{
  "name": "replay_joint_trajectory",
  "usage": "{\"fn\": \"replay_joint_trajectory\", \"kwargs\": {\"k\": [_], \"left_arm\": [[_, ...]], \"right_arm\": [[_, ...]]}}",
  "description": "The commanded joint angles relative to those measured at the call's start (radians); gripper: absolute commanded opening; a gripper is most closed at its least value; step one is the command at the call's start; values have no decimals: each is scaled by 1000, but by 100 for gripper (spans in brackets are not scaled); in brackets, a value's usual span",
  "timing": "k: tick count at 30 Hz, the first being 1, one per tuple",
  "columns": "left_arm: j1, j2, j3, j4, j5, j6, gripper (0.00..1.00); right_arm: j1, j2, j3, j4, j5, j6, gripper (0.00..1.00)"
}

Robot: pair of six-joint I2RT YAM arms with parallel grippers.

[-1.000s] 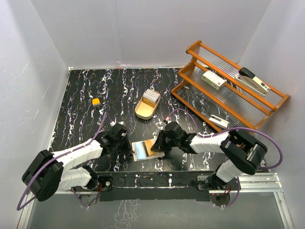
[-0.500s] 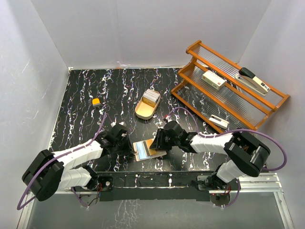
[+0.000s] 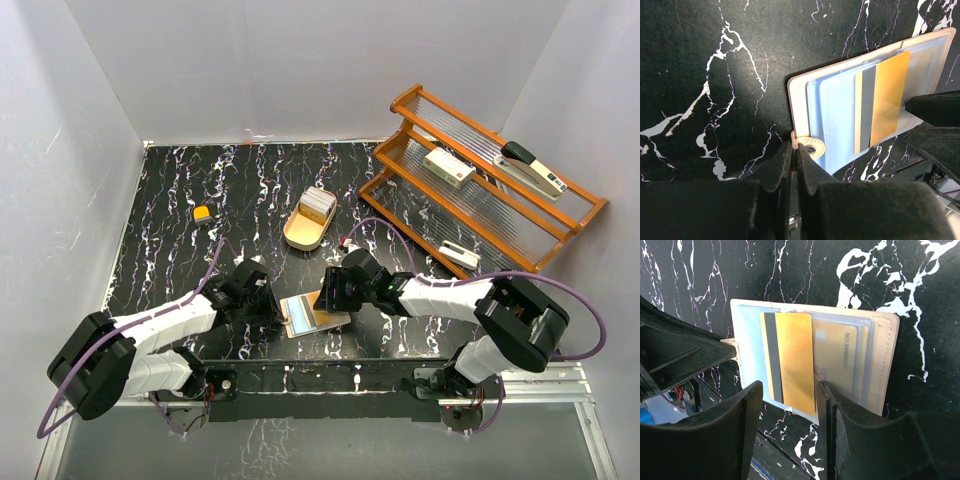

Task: Put the credit cards into the card holder
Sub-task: Insert the credit card into the card holder.

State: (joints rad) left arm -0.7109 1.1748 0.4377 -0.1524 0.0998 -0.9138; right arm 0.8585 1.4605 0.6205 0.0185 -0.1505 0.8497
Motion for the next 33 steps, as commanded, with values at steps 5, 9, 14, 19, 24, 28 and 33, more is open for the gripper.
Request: {"fn": "replay_joint_trajectory", "kwargs": {"k": [5,9,14,19,24,28,33], "left_arm": [[-5,16,-4,23,34,-2,0],[-4,26,-11,46,43,-4,0],[-5,29,-12,46,39,-5,0],[-5,34,-11,57,40,-5,0],[-5,41,-8,60,43,-2,0],[-5,41,-3,50,40,3,0],[-5,42,2,55,34,6,0]], "right_arm": [[8,44,11,37,-26,-25,48],[10,49,2,82,-51,-27,49],[12,63,15,120,-86,-44,50],[14,72,26,150,-115,-58,50],[19,74,23,184,-147,-65,50],[19,68,15,228,-203,-62,49],[18,40,9,222,-192,-60,49]]}}
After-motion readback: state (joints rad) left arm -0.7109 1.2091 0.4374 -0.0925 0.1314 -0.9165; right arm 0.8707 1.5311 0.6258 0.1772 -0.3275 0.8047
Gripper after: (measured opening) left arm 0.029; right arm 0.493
